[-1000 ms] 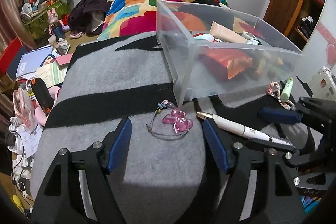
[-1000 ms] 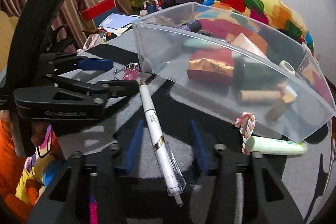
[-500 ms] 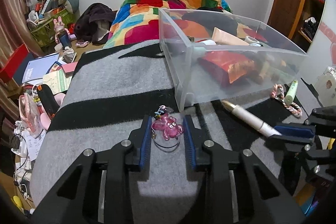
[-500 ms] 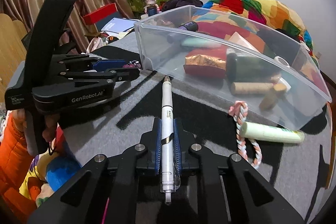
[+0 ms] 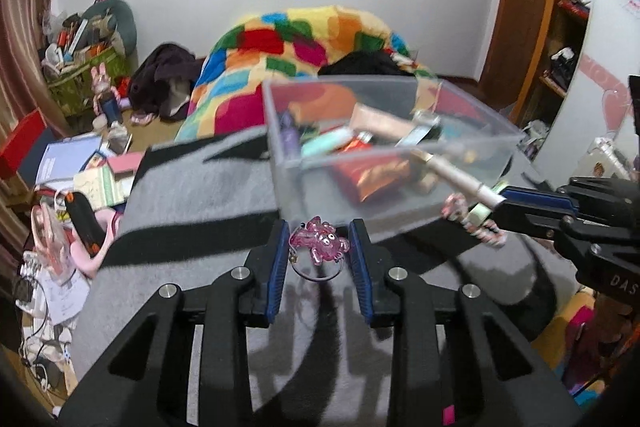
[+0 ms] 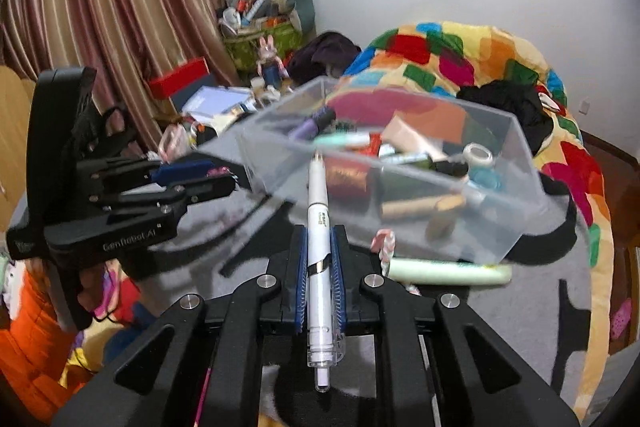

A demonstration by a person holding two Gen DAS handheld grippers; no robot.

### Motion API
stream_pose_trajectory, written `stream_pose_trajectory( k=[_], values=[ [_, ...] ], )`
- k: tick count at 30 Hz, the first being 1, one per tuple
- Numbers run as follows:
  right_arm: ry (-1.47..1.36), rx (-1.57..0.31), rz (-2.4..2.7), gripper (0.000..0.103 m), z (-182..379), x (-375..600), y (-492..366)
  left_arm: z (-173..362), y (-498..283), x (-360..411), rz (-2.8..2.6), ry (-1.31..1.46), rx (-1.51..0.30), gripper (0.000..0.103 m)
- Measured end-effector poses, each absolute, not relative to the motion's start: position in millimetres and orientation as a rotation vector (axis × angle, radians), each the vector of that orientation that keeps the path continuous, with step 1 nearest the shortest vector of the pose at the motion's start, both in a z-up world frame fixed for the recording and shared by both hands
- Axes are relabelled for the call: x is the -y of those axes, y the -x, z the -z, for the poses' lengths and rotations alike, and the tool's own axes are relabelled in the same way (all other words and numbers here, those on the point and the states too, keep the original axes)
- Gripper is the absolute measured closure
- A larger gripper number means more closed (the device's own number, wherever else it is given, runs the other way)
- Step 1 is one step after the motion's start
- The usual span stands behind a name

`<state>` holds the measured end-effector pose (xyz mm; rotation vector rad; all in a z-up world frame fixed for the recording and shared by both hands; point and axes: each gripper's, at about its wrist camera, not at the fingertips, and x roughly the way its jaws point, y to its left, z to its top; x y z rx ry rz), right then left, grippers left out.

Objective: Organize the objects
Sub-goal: 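Lower the pen and pink keychain into the clear box while opening both tools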

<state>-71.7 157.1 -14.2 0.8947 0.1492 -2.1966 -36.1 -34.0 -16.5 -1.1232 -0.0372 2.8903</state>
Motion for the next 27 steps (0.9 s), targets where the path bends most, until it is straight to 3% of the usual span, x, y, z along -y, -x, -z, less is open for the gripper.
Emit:
stream_pose_trajectory(
  k=[27],
  values=[
    [-0.738,-0.043,2.318,0.093,-38.6,-183.1,97.4,-37.0,78.4,18.2,-2.915,0.898,0.097,0.073]
  ],
)
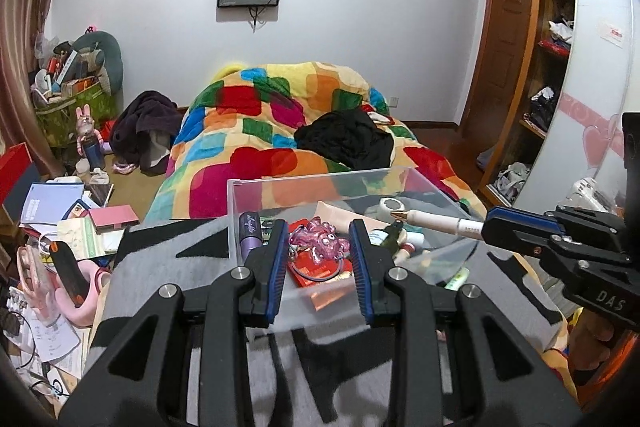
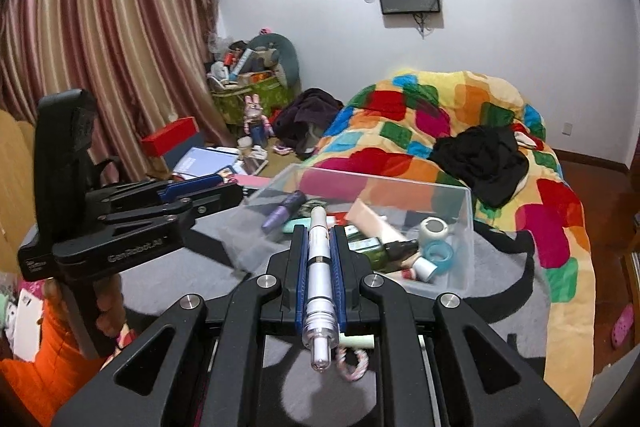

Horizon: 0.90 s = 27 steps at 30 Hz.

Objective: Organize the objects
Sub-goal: 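Lower the pen and pink keychain into the clear box while opening both tools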

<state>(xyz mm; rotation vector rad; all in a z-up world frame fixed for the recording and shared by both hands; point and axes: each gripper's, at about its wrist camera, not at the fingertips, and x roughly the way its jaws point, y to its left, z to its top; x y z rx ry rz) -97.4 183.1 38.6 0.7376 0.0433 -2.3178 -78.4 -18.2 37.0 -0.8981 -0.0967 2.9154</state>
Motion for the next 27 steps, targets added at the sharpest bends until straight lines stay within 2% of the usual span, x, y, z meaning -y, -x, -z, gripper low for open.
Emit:
stream_pose_trajectory(
  k=[10,19,22,24,27],
  values=[
    [-0.878,-0.065,2.293,0.093,-1.0,-158.1,152.9,1.1,129.7,18.1,-2.886,1.093,0.065,0.073],
    [-0.962,-0.124,2.308,0.092,17.9,-156.2,169.6,17.0,138.5,15.5,-2.835,1.164,0.079,0.071],
    [-0.977,-0.120,2.315,0.085,17.4,-160.4,171.8,13.6,135.1,12.4,-2.835,1.148,0.072,0.062],
    [-0.975,-0.127,2.326,0.074,15.3,-163.5,170.3,9.9,130.6,10.2,-2.842,1.127,0.066,0.058],
    [-0.956,-0.148,2.353,0.064,10.7,-166.3,164.7,2.8,123.4,6.8,-2.858,1.096,0.050,0.050]
  ],
)
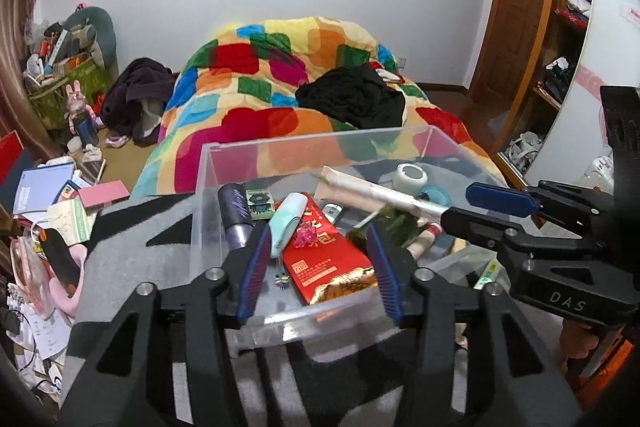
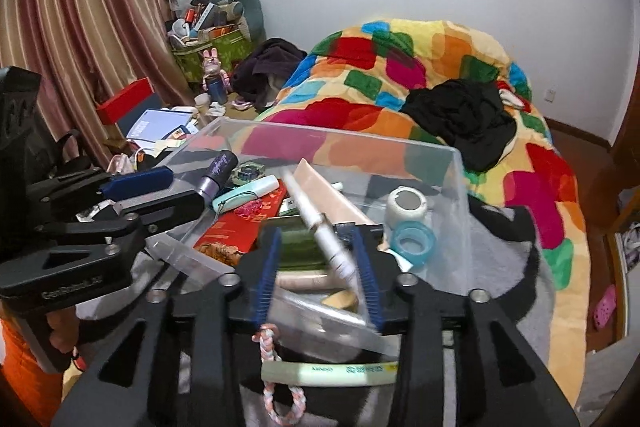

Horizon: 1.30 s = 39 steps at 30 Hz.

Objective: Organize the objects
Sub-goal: 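Lower the pen and pink keychain into the clear box while opening both tools, then grasp the pink-and-white braided rope with the left tool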

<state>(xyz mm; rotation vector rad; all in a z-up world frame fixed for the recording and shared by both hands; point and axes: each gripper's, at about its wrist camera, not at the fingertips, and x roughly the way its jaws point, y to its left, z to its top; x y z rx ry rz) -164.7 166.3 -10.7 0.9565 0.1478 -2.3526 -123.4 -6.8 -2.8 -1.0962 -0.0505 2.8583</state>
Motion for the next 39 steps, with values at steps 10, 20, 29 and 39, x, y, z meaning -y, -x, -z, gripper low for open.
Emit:
stream_pose_trajectory(
  k=[10,20,29,39],
  values=[
    [-0.868,-0.236,2.426,0.045,-3.7,-183.8,133.6,-6.7,95.6,-2.9,-2.833,1.078,0.089,0.028],
    [-0.854,-0.298,2.480,0.032,4.0,-220.8,108.5,25.8,79.5,-34.1,-2.689,1.219,0.058,0.026],
    [-1.038,-0.243,2.460,0.032,41.0,-254.1,116.9,60.3,104.3,-75.4,-2.542,1.368,-0.018,0.026],
    [-1.170,-0.160,2.356,0.032,62.1,-243.6,153.7,73.0,106.5,-98.6,-2.510,1.390,-0.088,0.026]
  ],
)
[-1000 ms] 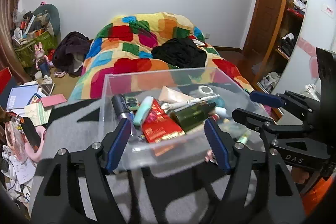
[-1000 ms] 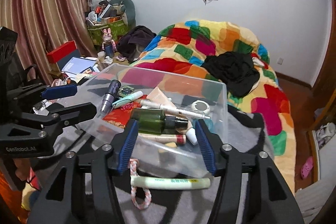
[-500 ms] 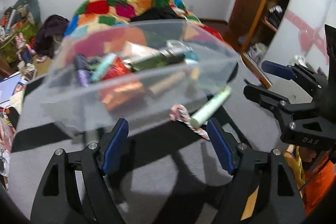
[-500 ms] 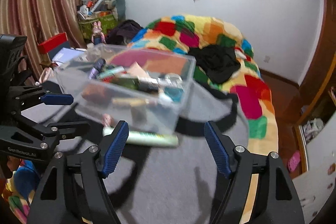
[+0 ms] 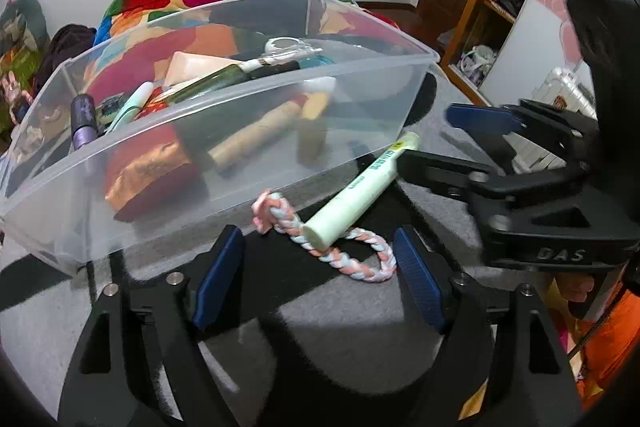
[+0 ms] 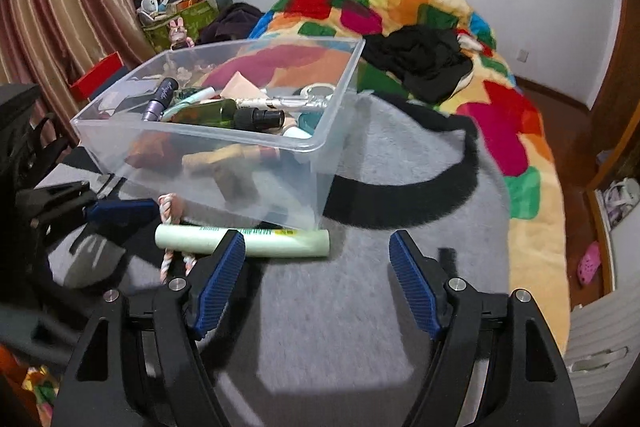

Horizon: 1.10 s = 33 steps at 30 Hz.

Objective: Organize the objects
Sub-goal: 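Grasp the pink-and-white braided rope with the left tool, then grasp the pale green tube with the right tool while the left tool holds the rope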

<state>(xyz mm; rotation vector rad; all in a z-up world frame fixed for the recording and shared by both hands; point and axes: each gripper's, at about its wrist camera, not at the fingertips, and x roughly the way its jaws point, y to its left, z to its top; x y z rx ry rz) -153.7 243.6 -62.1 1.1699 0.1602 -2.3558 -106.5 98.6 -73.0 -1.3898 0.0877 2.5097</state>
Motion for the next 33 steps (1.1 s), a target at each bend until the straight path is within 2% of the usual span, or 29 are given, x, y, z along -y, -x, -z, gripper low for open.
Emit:
stream_pose_trajectory(
  k=[3,5,6,7,9,11,14,16,20,22,23,24,33],
  values=[
    [-1.195,-0.129,2.303,0.032,63.9,-238.6,159.8,73.1,104.8,-105.0,-2.526,1.377,-0.138,0.027],
    [-1.204,-0.141,2.269,0.034,65.8,-233.3,160.6,72.4,104.2,-102.5,-2.530,1.372,-0.123,0.038],
    [-1.206,-0.140,2.259,0.040,66.5,-231.6,159.9,72.4,104.5,-99.6,-2.538,1.371,-0.112,0.040],
    [-1.203,-0.132,2.245,0.044,65.9,-231.2,159.4,72.2,104.2,-96.4,-2.544,1.368,-0.101,0.048],
    [-1.211,-0.113,2.217,0.063,65.8,-231.8,157.9,71.5,100.9,-88.0,-2.559,1.361,-0.078,0.059],
    [-1.245,-0.112,2.188,0.076,71.8,-231.8,156.1,70.2,95.3,-78.8,-2.567,1.356,-0.064,0.073],
    [-1.227,-0.121,2.180,0.078,72.1,-235.4,146.1,68.9,84.1,-66.4,-2.574,1.349,-0.056,0.088],
    [-1.215,-0.120,2.140,0.078,70.2,-235.9,137.4,68.1,75.9,-57.7,-2.578,1.346,-0.045,0.090],
    [-1.153,-0.249,2.162,0.076,63.8,-228.6,118.1,66.9,60.2,-38.8,-2.596,1.339,-0.005,0.091],
    [-1.137,-0.272,2.194,0.061,59.1,-226.1,119.7,66.1,54.9,-31.5,-2.610,1.339,0.007,0.091],
    [-1.131,-0.267,2.210,0.046,57.3,-226.3,122.4,65.5,52.9,-27.6,-2.618,1.342,0.012,0.091],
    [-1.124,-0.251,2.229,0.038,54.9,-226.6,126.6,65.5,51.4,-24.3,-2.627,1.344,0.013,0.091],
    [-1.251,-0.131,2.153,0.036,71.6,-215.5,164.0,67.8,70.3,-19.5,-2.625,1.361,0.043,0.091]
  ],
)
